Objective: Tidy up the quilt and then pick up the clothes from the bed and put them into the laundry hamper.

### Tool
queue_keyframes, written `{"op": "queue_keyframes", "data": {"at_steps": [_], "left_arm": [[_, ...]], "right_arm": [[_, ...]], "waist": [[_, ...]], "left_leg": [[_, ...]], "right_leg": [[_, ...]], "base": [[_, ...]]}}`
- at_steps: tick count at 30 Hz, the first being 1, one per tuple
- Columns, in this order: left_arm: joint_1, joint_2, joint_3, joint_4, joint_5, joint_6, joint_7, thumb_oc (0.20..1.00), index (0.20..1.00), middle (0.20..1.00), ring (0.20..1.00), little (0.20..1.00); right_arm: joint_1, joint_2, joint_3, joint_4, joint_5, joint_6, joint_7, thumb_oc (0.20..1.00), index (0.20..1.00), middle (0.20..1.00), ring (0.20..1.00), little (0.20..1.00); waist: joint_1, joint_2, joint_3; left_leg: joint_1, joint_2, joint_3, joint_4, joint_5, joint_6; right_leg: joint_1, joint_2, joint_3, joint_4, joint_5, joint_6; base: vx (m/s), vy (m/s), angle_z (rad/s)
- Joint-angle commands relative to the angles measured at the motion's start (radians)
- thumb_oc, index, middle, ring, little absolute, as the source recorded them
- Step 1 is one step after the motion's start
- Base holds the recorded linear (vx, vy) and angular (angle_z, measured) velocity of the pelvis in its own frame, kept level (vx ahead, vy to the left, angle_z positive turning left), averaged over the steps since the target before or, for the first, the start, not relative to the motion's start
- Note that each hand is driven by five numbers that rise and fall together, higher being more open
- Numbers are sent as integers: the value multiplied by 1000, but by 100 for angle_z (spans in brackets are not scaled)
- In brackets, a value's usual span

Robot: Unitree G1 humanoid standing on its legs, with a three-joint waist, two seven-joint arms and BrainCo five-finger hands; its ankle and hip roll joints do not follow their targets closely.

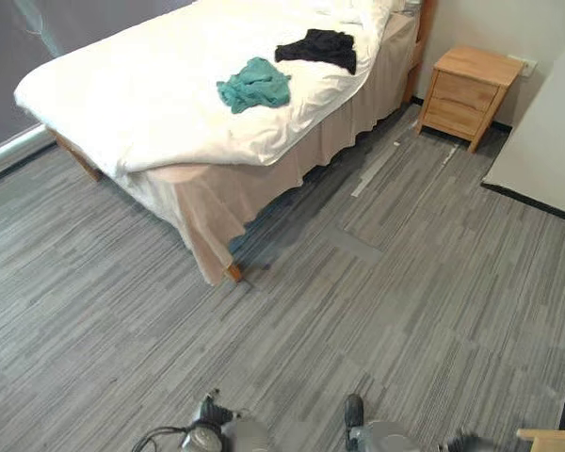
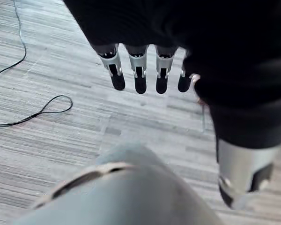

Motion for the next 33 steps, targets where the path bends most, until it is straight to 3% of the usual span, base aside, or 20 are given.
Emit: {"op": "queue_keyframes", "data": {"at_steps": [1,2,3,5,6,9,10,11,13,15,17,18,19,21,25,26,28,29,31,33], "left_arm": [[-6,-36,-49,9,-25,-6,11,1000,1000,1000,1000,1000],[-4,-35,-49,17,-21,-6,10,1000,1000,1000,1000,1000],[7,-34,-57,16,-4,-6,-5,1000,1000,1000,1000,1000],[19,-32,-48,23,1,3,-15,1000,1000,1000,1000,1000],[39,-34,-34,39,3,8,-17,1000,1000,1000,1000,1000],[36,-14,-30,47,19,7,-21,1000,1000,1000,1000,1000],[25,4,-26,47,23,8,-12,1000,1000,1000,1000,1000],[24,4,-25,48,23,8,-13,1000,1000,1000,1000,1000],[6,27,-19,39,15,7,-1,1000,1000,1000,1000,1000],[-2,30,-20,34,11,3,3,1000,1000,1000,1000,1000],[-14,31,-35,38,32,-3,10,1000,1000,1000,1000,1000],[-19,33,-41,41,49,-2,12,1000,1000,1000,1000,1000],[-22,47,-53,52,64,-8,15,1000,1000,1000,1000,1000],[-21,29,-57,45,41,-6,18,1000,1000,1000,1000,1000],[-12,22,-51,21,-14,4,21,1000,1000,1000,1000,1000],[-13,22,-46,17,-23,3,22,1000,1000,1000,1000,1000],[-4,22,-36,14,-25,-5,21,1000,1000,1000,1000,1000],[-1,23,-33,17,-26,-8,21,1000,1000,1000,1000,1000],[6,22,-40,35,-6,-5,12,1000,1000,1000,1000,1000],[13,23,-41,38,5,-5,1,1000,1000,1000,1000,1000]], "right_arm": [[-13,-33,-13,4,40,-1,-16,1000,1000,1000,1000,1000],[-10,-24,-10,-7,42,-10,-12,1000,1000,1000,1000,1000],[-25,-24,-5,-18,37,-24,-3,1000,1000,1000,1000,1000],[-13,-12,0,-9,27,-18,1,1000,1000,1000,1000,1000],[-3,7,16,5,-3,-14,5,1000,1000,1000,1000,1000],[18,14,-4,-35,-4,-33,-1,1000,1000,1000,1000,1000],[22,20,-6,-62,-5,-38,2,1000,1000,1000,1000,1000],[22,20,-6,-64,-5,-36,2,1000,1000,1000,1000,1000],[19,33,8,-101,-18,-37,-9,1000,1000,1000,1000,1000],[16,33,20,-110,-24,-36,-9,1000,1000,1000,1000,1000],[15,28,22,-102,-24,-31,-9,1000,1000,1000,1000,1000],[13,23,27,-99,-31,-29,-6,1000,1000,1000,1000,1000],[39,21,26,-82,-41,-29,-6,1000,1000,1000,1000,1000],[24,17,40,-72,-42,-23,-11,1000,1000,1000,1000,1000],[27,-15,32,-68,-7,-24,-31,1000,1000,1000,1000,1000],[23,-15,33,-67,-6,-22,-32,1000,1000,1000,1000,1000],[17,-11,39,-62,-3,-25,-26,1000,1000,1000,1000,1000],[19,-10,42,-65,-3,-29,-23,1000,1000,1000,1000,1000],[33,-11,26,-66,-3,-32,-19,1000,1000,1000,1000,1000],[53,-8,5,-74,0,-38,-23,1000,1000,1000,1000,1000]], "waist": [[58,19,44],[60,10,35],[65,12,18],[61,5,1],[65,1,-14],[47,-9,11],[22,-4,32],[23,-7,30],[10,-15,45],[6,-15,42],[-25,-16,40],[-33,-24,39],[-32,-42,27],[-14,-53,29],[6,-38,85],[12,-38,89],[27,-38,75],[34,-35,65],[19,-28,41],[6,-28,24]], "left_leg": [[77,-101,181,-360,-39,48],[90,-125,255,-479,-44,34],[79,-100,408,-546,-23,44],[139,-110,443,-594,-45,62],[196,-150,432,-652,-77,103],[287,-189,431,-695,-146,164],[321,-185,422,-713,-155,173],[317,-191,425,-715,-156,176],[377,-195,357,-753,-170,162],[398,-201,291,-781,-167,131],[450,-205,230,-850,-165,100],[450,-200,224,-852,-152,92],[460,-198,206,-837,-177,87],[430,-166,175,-694,-215,83],[192,32,122,-128,-122,49],[171,22,139,-146,-133,50],[156,-109,150,-296,-211,84],[152,-151,159,-413,-162,91],[194,-155,210,-549,-153,78],[278,-201,213,-657,-159,97]], "right_leg": [[59,-30,-15,-3,-162,134],[100,-33,-31,-3,-195,153],[150,-3,-73,-3,-224,146],[160,7,-83,10,-224,153],[154,4,-101,99,-228,173],[6,-88,-158,560,-87,319],[-98,-116,-133,711,-19,330],[-111,-124,-128,727,-23,330],[-200,-217,-109,606,-63,308],[-181,-221,-64,354,-102,275],[-192,-189,80,72,-42,292],[-217,-181,132,28,-4,299],[-213,-179,164,25,-16,299],[-195,-181,135,70,-3,297],[-34,-105,27,28,-75,174],[-19,-102,20,26,-84,169],[-6,-98,22,34,-101,174],[-17,-100,19,42,-97,177],[8,-94,-5,43,-126,198],[-13,-99,-22,154,-137,221]], "base": [[624,123,-13],[754,56,6],[568,15,17],[456,53,7],[545,143,29],[339,152,32],[118,40,52],[274,-57,98],[466,-208,84],[477,-278,92],[451,-294,100],[386,-326,69],[328,-354,98],[352,-469,124],[319,-419,104],[245,-152,132],[202,67,51],[251,131,-20],[304,128,-42],[213,141,3]]}}
